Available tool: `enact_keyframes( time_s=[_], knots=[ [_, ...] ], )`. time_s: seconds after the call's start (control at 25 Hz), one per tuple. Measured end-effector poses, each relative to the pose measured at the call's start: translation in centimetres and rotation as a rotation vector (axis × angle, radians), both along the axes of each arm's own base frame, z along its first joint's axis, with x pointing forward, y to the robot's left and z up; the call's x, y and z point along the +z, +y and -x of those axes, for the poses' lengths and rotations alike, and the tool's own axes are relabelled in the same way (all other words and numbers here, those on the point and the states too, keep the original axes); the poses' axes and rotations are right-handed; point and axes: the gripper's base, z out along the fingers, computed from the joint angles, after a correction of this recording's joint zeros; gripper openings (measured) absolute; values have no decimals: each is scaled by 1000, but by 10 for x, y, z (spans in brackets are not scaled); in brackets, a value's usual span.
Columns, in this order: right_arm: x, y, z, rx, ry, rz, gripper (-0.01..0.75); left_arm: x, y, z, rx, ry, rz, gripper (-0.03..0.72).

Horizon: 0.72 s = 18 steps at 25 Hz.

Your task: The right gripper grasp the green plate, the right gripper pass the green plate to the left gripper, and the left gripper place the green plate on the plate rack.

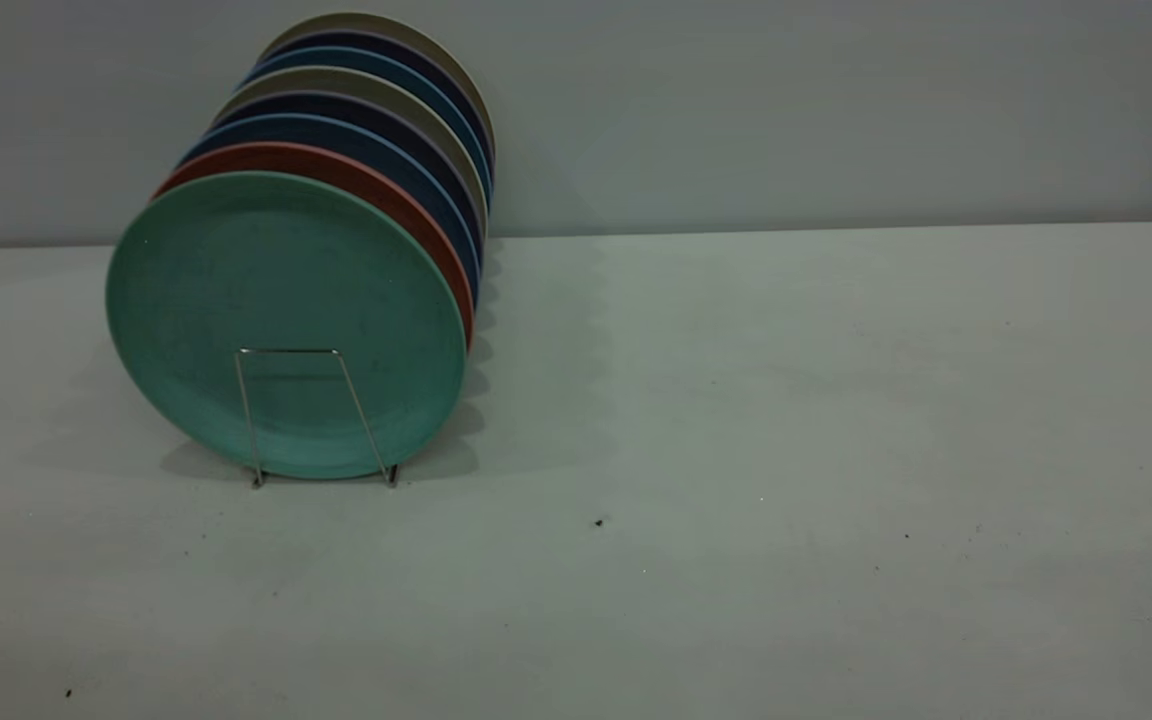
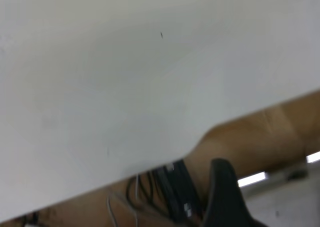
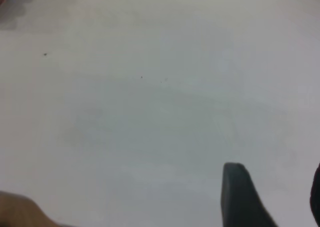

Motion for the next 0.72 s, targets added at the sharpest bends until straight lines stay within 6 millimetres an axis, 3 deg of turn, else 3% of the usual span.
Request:
enact_keyframes(
  time_s=[0.44, 0.72],
  knots=[
    [0, 0, 0, -1, 0, 0, 357, 2, 2, 36, 7, -244, 33, 495],
    [0, 0, 0, -3, 0, 0, 357, 2, 3, 41, 7, -274, 36, 495]
  ],
)
